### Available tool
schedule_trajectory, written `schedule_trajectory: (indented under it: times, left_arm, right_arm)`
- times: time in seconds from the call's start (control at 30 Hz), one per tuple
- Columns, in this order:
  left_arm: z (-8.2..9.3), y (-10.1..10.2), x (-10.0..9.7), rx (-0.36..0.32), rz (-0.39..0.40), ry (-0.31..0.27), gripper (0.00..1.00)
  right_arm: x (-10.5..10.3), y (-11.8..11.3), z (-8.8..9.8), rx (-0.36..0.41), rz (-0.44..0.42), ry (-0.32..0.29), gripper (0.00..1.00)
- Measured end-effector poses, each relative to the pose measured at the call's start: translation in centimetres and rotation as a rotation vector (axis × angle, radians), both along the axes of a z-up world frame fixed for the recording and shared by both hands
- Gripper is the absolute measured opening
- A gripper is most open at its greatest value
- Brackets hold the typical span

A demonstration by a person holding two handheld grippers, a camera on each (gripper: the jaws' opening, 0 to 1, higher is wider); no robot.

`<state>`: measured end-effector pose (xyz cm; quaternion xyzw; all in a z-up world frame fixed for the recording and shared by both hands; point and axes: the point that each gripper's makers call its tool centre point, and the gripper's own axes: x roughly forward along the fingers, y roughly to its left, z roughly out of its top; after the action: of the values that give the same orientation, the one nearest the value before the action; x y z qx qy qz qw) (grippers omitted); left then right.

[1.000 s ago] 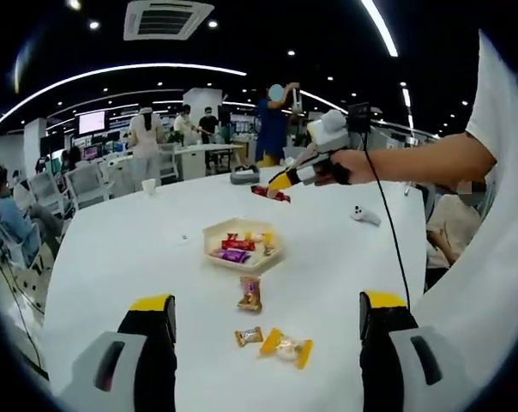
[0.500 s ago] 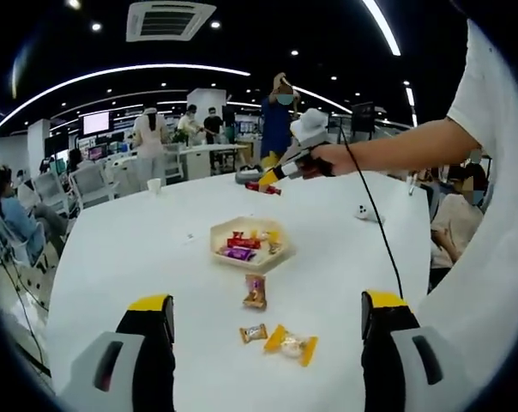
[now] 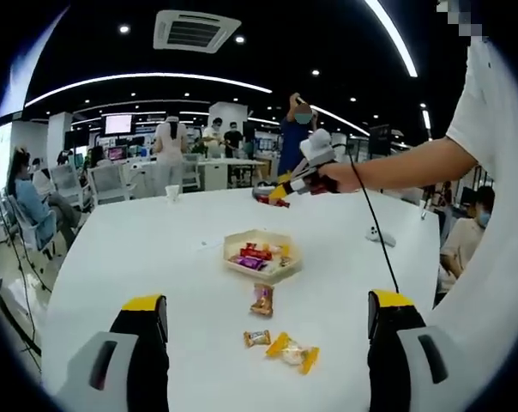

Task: Place the target food into the container with the food tongs after gripping and lifting it, then release it inside without dropping or visibly crushing the food.

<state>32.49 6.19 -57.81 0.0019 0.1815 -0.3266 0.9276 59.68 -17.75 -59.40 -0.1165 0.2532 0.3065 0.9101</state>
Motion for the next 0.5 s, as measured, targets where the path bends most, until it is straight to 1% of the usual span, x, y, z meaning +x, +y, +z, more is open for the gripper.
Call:
schedule_trajectory:
  times: [0.2, 0.27, 0.37, 0.5]
  left_arm:
    - [0.19, 0.27, -0.1, 0.0, 0.013, -0.006, 0.98]
    - [0.12, 0.3, -0.15, 0.005, 0.014, -0.002, 0.98]
    - [0.08, 0.3, -0.19, 0.005, 0.014, 0.001, 0.98]
    - [0.08, 0.41, -0.19, 0.01, 0.015, 0.004, 0.98]
  right_arm:
    - [0.0, 0.34, 0.47, -0.004, 0.012, -0.006, 0.22]
    - [-0.23, 0.4, 0.78, 0.01, 0.02, -0.01, 0.22]
    - [-0.34, 0.32, 0.72, -0.013, 0.023, -0.016, 0.22]
    - [-0.49, 0.3, 0.81, -0.006, 0.016, -0.017, 0.23]
